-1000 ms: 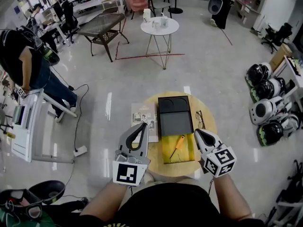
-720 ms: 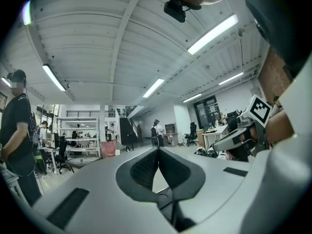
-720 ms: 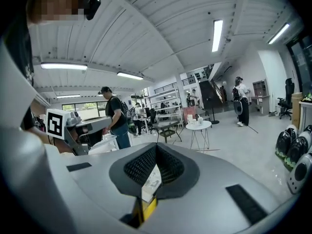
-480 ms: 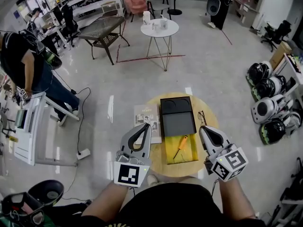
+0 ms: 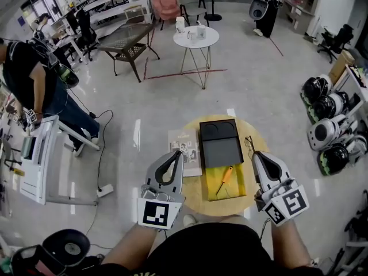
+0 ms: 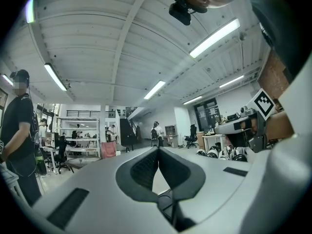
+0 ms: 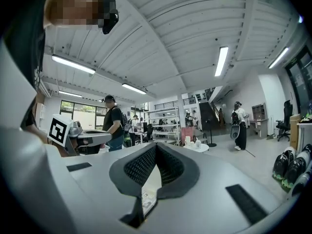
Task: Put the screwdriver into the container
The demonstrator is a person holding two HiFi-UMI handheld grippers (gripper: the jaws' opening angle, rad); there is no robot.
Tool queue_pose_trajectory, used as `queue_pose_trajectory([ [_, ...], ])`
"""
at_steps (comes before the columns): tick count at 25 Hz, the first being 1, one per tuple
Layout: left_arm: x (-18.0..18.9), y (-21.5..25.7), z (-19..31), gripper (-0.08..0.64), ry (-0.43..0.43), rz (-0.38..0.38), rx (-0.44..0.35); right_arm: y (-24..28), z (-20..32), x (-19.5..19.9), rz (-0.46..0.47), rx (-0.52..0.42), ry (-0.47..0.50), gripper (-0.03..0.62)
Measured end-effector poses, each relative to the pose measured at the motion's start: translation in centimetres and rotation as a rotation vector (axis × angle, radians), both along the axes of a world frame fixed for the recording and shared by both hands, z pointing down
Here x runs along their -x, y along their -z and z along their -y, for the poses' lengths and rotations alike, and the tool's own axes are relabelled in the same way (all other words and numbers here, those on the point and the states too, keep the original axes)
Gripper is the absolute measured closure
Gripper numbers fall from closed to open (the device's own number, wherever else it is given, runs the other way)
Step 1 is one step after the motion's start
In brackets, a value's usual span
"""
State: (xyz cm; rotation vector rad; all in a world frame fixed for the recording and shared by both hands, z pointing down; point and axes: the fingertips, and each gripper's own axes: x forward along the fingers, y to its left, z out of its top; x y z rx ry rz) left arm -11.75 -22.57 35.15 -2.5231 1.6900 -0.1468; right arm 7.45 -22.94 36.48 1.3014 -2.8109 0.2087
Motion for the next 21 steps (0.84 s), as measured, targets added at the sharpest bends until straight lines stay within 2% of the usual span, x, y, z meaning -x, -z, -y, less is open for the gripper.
queue_pose_trajectory([
  [13,0.7,0.7,-1.1,0.543,-0.067,-0.02,-0.014,1.1,-2.0,0.9,0.015,-0.005,-0.043,0.58],
  [21,2.5,0.8,-2.2,0.543,-0.075,-0.029,-0.016,1.1,-3.6,2.2,0.021,0.001,-0.068,0.578],
])
